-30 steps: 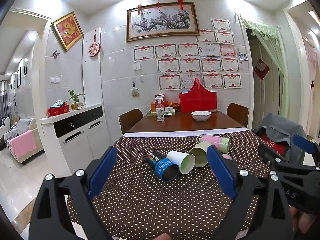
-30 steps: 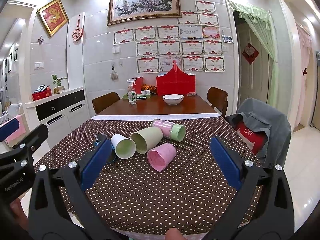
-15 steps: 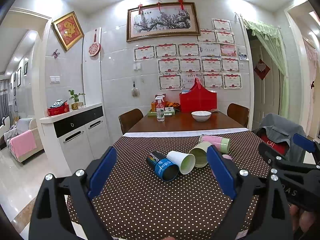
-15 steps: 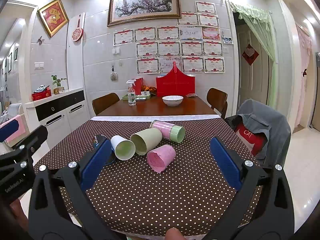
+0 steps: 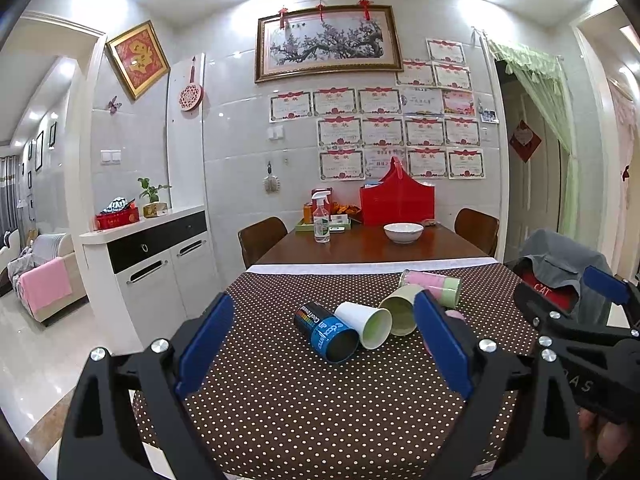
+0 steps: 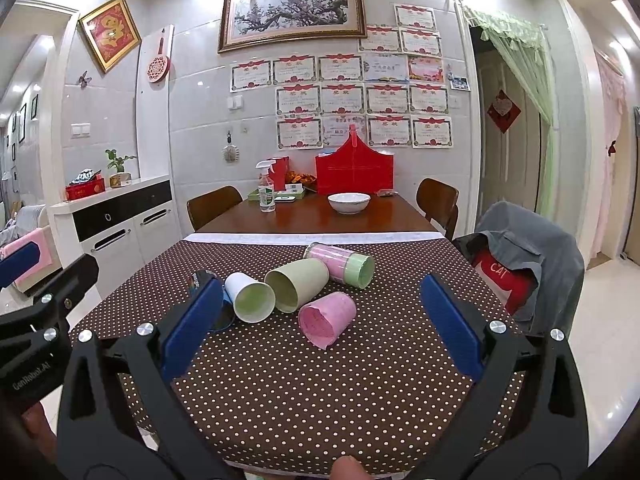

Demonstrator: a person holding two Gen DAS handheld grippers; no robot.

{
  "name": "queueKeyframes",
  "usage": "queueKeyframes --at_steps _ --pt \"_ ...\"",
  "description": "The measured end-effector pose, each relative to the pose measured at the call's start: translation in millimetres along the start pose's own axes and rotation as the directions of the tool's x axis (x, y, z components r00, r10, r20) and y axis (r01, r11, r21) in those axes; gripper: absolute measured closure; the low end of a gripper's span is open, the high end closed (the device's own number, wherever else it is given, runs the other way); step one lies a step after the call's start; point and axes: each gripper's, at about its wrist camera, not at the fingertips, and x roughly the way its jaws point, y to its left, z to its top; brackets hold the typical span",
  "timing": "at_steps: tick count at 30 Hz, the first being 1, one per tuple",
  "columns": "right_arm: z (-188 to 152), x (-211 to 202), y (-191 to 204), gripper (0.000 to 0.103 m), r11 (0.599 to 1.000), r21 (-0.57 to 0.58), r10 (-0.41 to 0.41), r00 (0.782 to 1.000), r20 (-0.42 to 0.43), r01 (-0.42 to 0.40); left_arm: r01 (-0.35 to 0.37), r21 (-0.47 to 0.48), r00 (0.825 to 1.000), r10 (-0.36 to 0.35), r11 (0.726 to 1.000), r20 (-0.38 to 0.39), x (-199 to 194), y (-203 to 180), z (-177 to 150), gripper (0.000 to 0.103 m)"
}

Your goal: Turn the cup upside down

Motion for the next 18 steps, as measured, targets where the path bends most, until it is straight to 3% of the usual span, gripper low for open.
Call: queueKeyframes --at_steps 18 --pt "-5 12 -6 0.006 1.000 0.001 -0.008 1.000 -0.022 0.008 0.011 -0.001 1.000 -0.011 1.000 -0.021 12 -4 -2 0.013"
